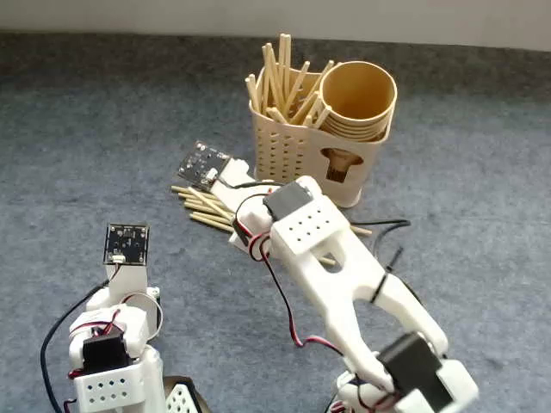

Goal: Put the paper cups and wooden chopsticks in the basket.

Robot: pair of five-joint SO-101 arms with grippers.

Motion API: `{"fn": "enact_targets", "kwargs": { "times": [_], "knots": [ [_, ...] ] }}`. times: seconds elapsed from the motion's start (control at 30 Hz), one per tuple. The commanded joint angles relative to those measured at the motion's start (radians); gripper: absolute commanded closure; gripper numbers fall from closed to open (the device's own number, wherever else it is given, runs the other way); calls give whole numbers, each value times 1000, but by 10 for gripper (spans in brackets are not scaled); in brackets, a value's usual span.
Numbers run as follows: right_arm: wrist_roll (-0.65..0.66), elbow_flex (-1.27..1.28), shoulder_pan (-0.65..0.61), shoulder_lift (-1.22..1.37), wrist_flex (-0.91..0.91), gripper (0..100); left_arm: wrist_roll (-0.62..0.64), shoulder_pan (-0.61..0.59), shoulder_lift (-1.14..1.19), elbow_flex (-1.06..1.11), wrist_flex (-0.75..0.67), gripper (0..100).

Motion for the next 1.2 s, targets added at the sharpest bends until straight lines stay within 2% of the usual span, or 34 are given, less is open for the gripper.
{"fn": "enact_targets", "kwargs": {
  "times": [0.0,0.13,0.23,0.37,0.53,0.67,0.87,1.17],
  "knots": [
    [-75,-4,13,-185,4,992,-3,-13,-2,19,5,986],
    [-196,-10,13,-308,-2,992,-3,-13,-2,19,5,986],
    [-209,-12,13,-384,-30,992,-3,-13,-2,19,5,986],
    [-209,-12,18,-467,-222,992,-3,-13,-2,19,5,986],
    [-209,-12,87,-493,-526,993,-3,-13,-2,19,5,986],
    [-209,-12,150,-464,-746,993,-3,-13,-2,19,5,986],
    [-209,-12,214,-400,-984,993,-3,-13,-2,19,5,986],
    [-209,1,283,-180,-1193,993,-3,-13,-2,19,5,986]
  ]
}}
